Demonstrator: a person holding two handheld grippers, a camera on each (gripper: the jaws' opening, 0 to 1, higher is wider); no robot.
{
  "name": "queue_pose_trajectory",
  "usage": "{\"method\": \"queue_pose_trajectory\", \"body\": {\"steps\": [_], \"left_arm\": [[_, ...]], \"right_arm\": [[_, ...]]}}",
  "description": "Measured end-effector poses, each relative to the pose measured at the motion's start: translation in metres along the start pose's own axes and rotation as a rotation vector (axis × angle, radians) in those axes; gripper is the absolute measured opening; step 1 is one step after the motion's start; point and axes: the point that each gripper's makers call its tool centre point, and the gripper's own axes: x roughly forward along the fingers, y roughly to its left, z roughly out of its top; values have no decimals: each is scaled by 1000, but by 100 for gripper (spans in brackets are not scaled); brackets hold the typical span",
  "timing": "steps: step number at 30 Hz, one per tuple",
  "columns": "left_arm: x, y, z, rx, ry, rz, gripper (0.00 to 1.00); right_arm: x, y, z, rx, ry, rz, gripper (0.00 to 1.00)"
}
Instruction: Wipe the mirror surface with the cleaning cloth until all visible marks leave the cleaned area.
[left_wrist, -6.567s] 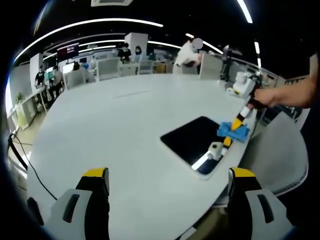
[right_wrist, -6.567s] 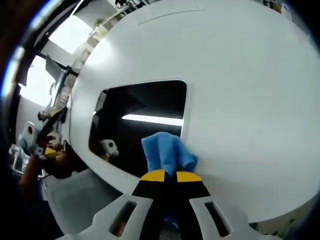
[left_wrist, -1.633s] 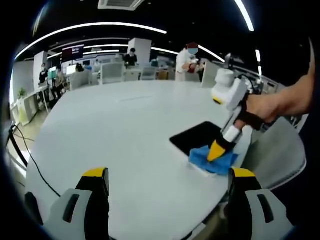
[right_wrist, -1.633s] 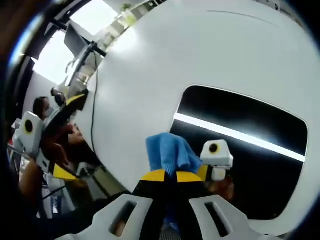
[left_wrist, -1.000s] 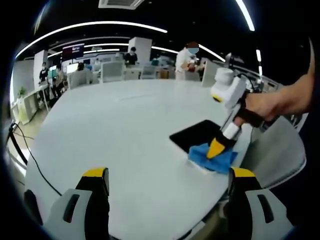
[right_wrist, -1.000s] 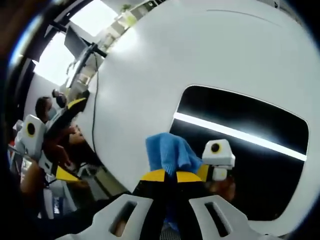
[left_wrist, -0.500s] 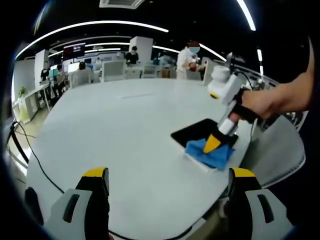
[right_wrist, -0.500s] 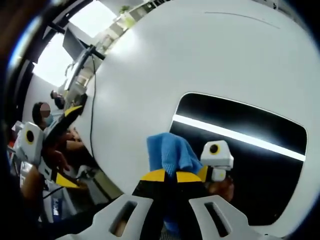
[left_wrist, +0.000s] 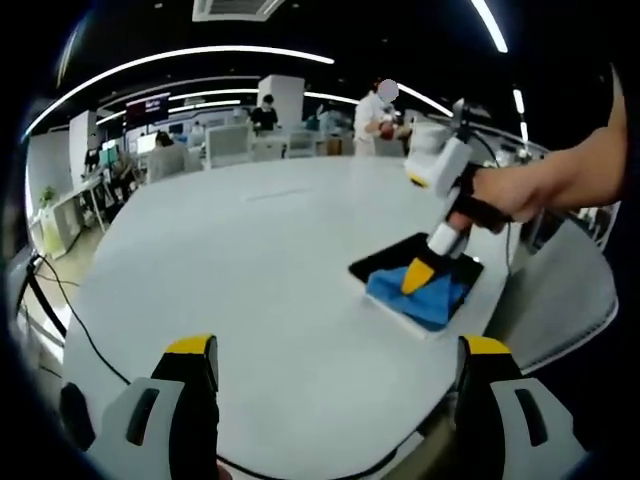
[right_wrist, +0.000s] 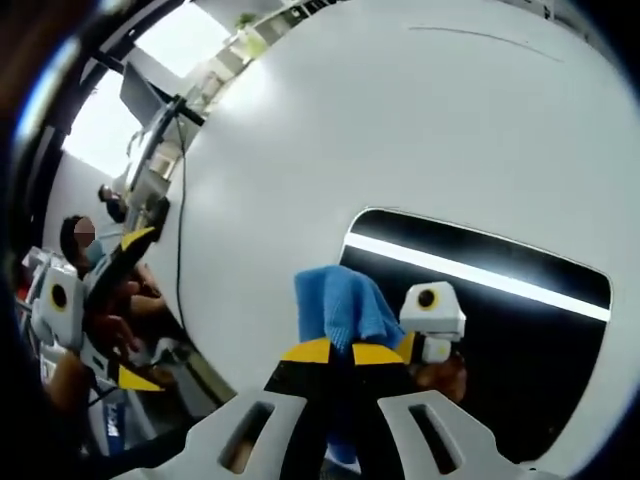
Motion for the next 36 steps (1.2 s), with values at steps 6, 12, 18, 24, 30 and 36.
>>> {"method": "queue_pose_trajectory", "body": {"steps": [6, 12, 18, 24, 30, 36], "left_arm": [[1, -1, 1, 1, -1, 4, 99], [2, -2, -2, 2, 12, -1, 99], [4, 0, -2, -1, 15, -1, 99], [5, 0, -1, -3, 15, 1, 99], [5, -3, 0, -21, 3, -10, 99], [5, -2, -4, -18, 13, -6, 99]], "right_arm": [[2, -2, 11, 14, -10, 2, 0], [4, -5, 23, 37, -17, -1, 0], [7, -9, 34, 55, -23, 3, 0], [6, -10, 40, 70, -31, 8, 0], [7, -17, 52, 102, -40, 16, 0], [10, -21, 64, 145, -41, 26, 0]]}}
